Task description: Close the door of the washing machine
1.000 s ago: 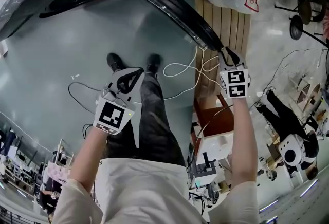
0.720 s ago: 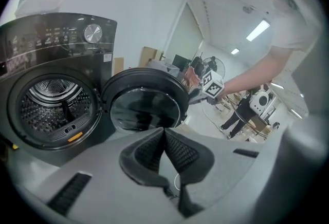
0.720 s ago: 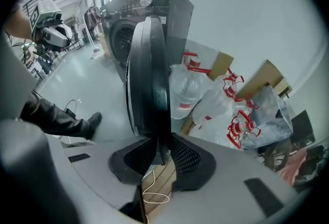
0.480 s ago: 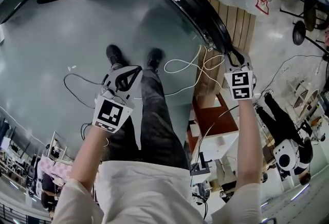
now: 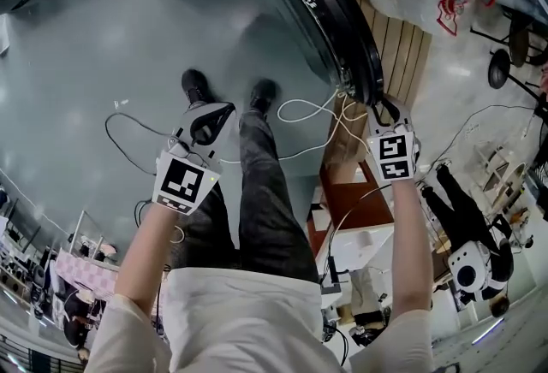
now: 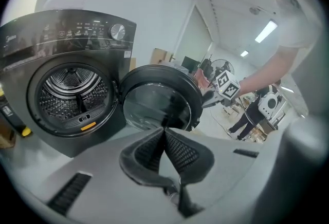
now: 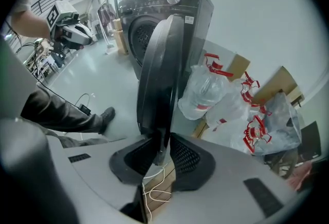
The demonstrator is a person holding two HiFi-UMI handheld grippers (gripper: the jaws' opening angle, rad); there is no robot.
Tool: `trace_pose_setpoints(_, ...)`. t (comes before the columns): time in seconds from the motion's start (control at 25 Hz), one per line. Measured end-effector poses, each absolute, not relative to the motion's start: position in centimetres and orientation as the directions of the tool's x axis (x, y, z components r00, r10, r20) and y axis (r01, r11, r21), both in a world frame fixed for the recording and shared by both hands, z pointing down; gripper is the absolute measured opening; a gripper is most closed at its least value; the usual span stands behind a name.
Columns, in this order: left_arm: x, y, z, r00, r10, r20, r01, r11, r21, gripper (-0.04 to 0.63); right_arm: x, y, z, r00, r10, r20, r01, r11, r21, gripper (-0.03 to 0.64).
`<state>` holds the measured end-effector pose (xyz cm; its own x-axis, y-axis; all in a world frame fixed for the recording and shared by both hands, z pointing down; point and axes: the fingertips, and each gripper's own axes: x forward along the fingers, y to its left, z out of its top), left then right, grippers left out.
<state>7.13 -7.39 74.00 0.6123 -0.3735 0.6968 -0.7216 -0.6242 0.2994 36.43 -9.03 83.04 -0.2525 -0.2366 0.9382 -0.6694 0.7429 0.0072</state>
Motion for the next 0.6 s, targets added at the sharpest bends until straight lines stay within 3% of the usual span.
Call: trace_pose_setpoints(0.6,1.8,-6.0,74.2,0.622,-0.363,0.694,-0.713,-0.629,0.310,0.009,26.8,-2.9,83.6,-0.289,-0.164,0.943,-0.711,0.697,-0.096,0.117)
